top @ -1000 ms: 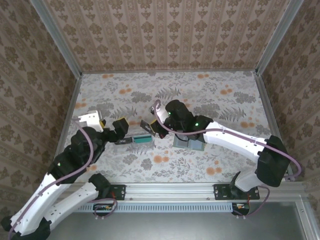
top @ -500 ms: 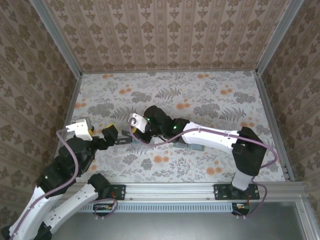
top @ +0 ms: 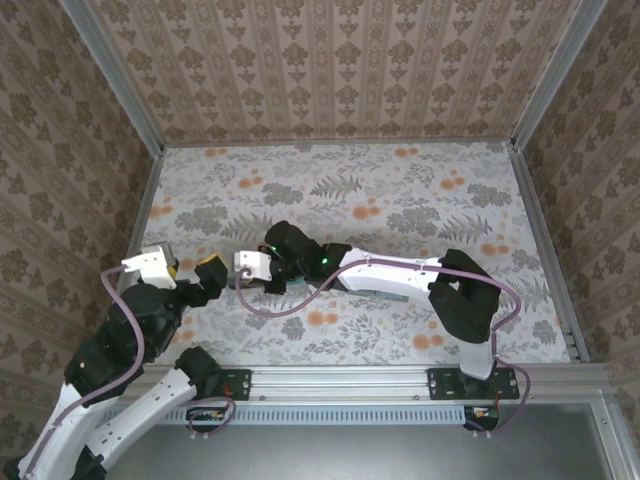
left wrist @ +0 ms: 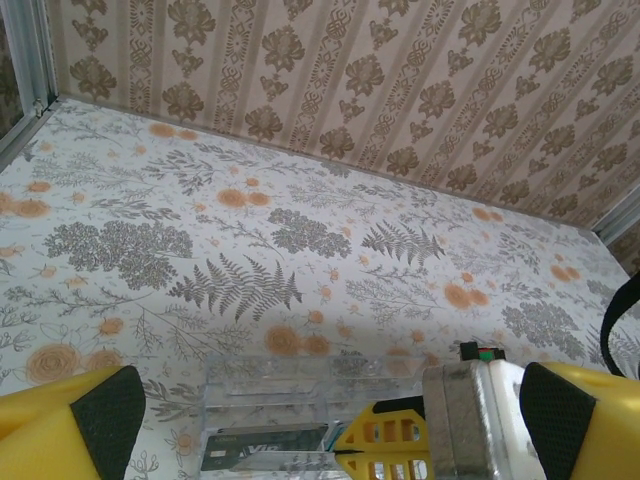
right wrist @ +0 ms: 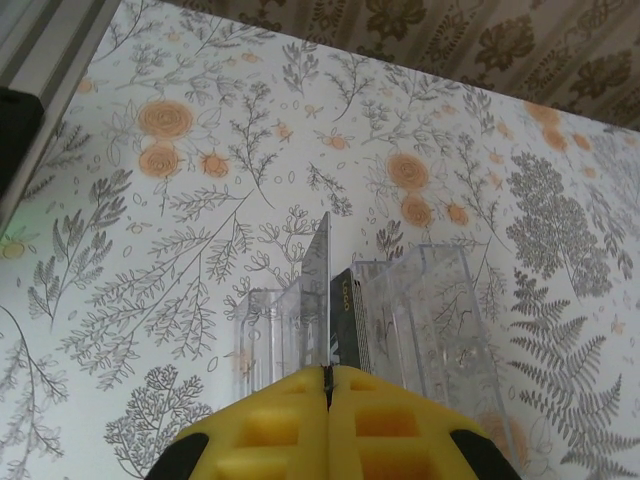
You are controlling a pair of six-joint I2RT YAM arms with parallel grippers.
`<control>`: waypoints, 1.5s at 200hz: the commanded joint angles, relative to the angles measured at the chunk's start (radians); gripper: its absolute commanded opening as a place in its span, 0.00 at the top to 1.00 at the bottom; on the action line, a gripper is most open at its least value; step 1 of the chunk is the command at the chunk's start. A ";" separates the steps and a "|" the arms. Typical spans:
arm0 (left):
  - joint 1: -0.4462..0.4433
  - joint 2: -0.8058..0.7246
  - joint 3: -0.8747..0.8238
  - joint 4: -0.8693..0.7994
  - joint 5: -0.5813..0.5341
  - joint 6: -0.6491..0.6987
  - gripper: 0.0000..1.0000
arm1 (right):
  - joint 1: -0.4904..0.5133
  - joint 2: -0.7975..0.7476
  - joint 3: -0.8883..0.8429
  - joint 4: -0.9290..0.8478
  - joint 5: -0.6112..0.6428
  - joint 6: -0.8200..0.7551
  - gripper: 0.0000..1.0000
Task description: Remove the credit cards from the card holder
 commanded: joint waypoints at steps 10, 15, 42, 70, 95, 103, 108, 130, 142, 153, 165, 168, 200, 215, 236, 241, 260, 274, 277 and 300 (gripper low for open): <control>0.009 -0.020 0.026 -0.031 -0.020 0.004 0.00 | 0.006 0.044 0.039 -0.008 0.002 -0.121 1.00; 0.009 -0.020 0.029 -0.034 -0.021 0.004 0.00 | 0.006 0.051 0.044 -0.012 0.002 -0.124 1.00; 0.009 -0.022 0.036 -0.045 -0.027 0.004 0.00 | 0.006 0.078 0.057 -0.018 0.009 -0.152 1.00; 0.009 -0.022 0.032 -0.045 -0.027 0.004 0.00 | 0.006 0.105 0.070 -0.011 0.032 -0.185 1.00; 0.008 -0.022 0.030 -0.048 -0.025 0.003 0.00 | 0.006 0.124 0.074 0.005 0.055 -0.208 1.00; 0.009 -0.022 0.030 -0.048 -0.025 0.003 0.00 | 0.004 0.130 0.076 0.009 0.059 -0.213 1.00; 0.010 -0.022 0.031 -0.049 -0.025 0.003 0.00 | 0.005 0.133 0.077 0.013 0.063 -0.217 1.00; 0.010 -0.022 0.027 -0.050 -0.027 0.001 0.00 | 0.000 0.150 0.078 0.025 0.079 -0.219 1.00; 0.009 -0.020 0.024 -0.048 -0.025 0.000 0.00 | -0.003 0.160 0.082 0.027 0.082 -0.217 1.00; 0.009 -0.020 0.022 -0.049 -0.025 -0.001 0.00 | -0.005 0.169 0.083 0.032 0.086 -0.218 1.00; 0.008 -0.020 0.022 -0.048 -0.027 -0.001 0.00 | -0.007 0.175 0.082 0.040 0.090 -0.217 1.00; 0.009 -0.019 0.022 -0.049 -0.027 -0.001 0.00 | -0.007 0.177 0.082 0.042 0.090 -0.215 1.00; 0.010 -0.020 0.023 -0.050 -0.031 -0.001 0.00 | -0.011 0.188 0.086 0.058 0.105 -0.212 1.00; 0.009 -0.020 0.020 -0.051 -0.033 -0.001 0.00 | -0.012 0.187 0.087 0.058 0.106 -0.204 1.00; 0.009 -0.019 0.017 -0.049 -0.034 -0.001 0.00 | -0.013 0.177 0.082 0.062 0.107 -0.191 1.00; 0.009 -0.019 0.015 -0.048 -0.033 -0.001 0.00 | -0.013 0.172 0.079 0.062 0.107 -0.191 1.00; 0.009 -0.019 0.013 -0.045 -0.033 -0.001 0.00 | -0.013 0.156 0.073 0.058 0.094 -0.186 1.00; 0.009 -0.017 0.014 -0.045 -0.033 -0.001 0.00 | -0.013 0.139 0.068 0.055 0.084 -0.181 1.00; 0.008 -0.017 0.013 -0.045 -0.032 -0.001 0.00 | -0.013 0.137 0.066 0.056 0.080 -0.179 1.00; 0.009 -0.018 0.015 -0.045 -0.028 -0.002 0.00 | -0.011 0.111 0.058 0.056 0.073 -0.170 1.00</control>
